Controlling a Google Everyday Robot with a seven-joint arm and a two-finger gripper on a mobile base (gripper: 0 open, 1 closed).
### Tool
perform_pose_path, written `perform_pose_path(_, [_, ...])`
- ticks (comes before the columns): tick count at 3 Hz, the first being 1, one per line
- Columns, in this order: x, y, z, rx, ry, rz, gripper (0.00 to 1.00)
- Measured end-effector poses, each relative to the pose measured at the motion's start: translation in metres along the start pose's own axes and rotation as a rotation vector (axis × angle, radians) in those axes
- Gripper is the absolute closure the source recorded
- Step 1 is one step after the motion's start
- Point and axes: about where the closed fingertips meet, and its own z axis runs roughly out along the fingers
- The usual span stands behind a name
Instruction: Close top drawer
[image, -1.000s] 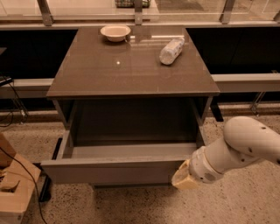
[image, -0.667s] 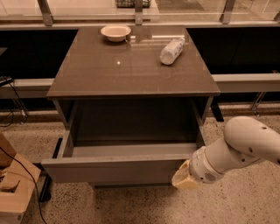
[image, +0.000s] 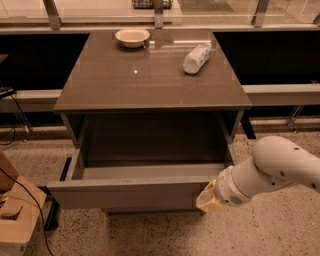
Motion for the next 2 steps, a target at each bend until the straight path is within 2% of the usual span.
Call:
perform_pose_path(1, [-0.008,-0.015,0.005,0.043,-0.019,-0.015,1.00])
perform_pose_path(2, [-0.029,-0.050,0.008,0.112,-0.043,-0.064,1.00])
